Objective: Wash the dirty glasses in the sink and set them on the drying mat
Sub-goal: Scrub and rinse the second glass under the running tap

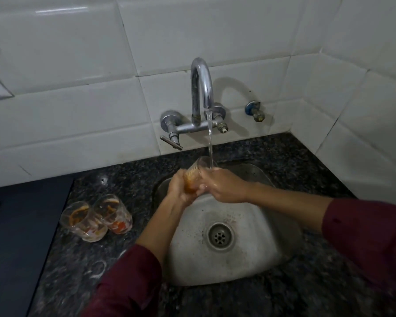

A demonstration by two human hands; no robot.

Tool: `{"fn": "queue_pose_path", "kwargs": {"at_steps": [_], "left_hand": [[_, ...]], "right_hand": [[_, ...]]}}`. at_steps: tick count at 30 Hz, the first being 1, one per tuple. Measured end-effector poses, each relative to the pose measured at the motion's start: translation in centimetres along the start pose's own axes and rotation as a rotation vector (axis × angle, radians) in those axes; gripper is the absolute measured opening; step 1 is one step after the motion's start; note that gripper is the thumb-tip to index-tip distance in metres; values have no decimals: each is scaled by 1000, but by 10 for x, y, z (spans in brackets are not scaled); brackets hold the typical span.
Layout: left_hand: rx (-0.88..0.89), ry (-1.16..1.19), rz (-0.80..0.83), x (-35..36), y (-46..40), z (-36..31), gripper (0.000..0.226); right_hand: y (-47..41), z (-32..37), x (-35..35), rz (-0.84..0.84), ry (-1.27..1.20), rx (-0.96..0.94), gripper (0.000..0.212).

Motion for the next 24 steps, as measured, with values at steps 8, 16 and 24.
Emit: {"fn": "queue_pose_path", "kwargs": {"at_steps": [8,16,24], "left_hand": [[417,-29,-152,-2,-11,15,17],[77,-259,45,-10,-25,-8,29],[52,-50,-39,-10,-30,-2,24]], "right_hand": [[-20,2,-7,-49,-1033,442,7],[-7,-9,0,96,-461,-23,32],[-1,-4,29,17,-70,-65,36]]}}
Point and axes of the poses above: each hand's wrist, its own y-axis away from the middle knuckle, its own x-axis out of the palm, z = x × y, the point moved 2 cm from there along -y, towards the middle knuckle, and after that the axes turned 5 degrees about -z, right-handed, at the moved point
